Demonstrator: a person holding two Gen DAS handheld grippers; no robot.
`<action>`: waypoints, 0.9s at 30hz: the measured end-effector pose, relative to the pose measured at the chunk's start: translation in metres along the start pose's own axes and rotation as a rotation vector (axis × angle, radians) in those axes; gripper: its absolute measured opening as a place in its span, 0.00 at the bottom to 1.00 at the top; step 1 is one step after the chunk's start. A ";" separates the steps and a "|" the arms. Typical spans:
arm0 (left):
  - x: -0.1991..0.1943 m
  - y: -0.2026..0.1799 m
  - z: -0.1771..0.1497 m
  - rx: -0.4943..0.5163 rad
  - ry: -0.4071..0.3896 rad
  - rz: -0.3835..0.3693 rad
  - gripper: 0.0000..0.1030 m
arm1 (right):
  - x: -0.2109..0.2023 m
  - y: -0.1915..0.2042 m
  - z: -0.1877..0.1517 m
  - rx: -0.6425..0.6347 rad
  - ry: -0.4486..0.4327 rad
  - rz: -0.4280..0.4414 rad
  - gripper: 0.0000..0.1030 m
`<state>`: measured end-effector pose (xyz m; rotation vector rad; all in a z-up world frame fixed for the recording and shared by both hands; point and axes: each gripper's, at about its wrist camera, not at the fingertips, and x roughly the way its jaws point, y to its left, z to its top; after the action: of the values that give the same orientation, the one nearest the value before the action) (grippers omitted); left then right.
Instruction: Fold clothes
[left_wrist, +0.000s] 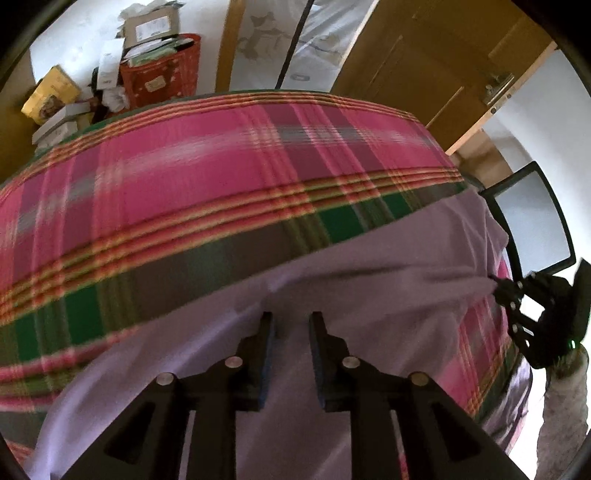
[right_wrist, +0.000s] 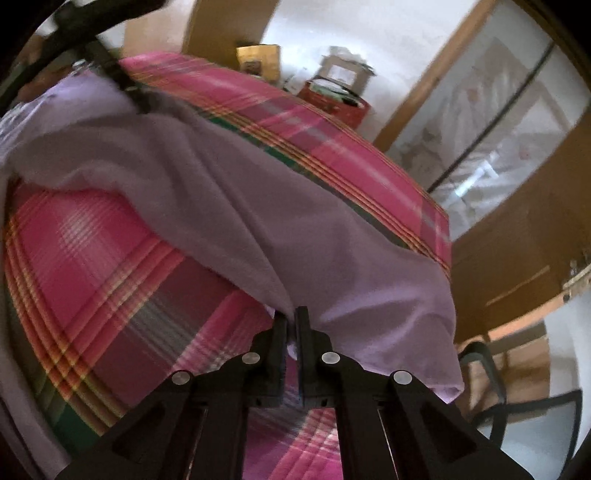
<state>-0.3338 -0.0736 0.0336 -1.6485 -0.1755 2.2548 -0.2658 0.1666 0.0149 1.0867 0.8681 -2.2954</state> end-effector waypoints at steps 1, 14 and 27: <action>-0.006 0.008 -0.006 -0.015 0.001 0.000 0.18 | 0.001 0.000 0.001 0.007 0.006 0.004 0.05; -0.119 0.135 -0.080 -0.218 -0.105 0.223 0.23 | -0.030 0.008 0.037 0.082 -0.060 0.050 0.32; -0.099 0.189 -0.107 -0.314 -0.075 0.260 0.23 | 0.031 0.011 0.109 0.168 -0.036 0.083 0.38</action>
<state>-0.2447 -0.2948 0.0323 -1.8332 -0.3703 2.5938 -0.3333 0.0786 0.0395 1.1261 0.6130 -2.3437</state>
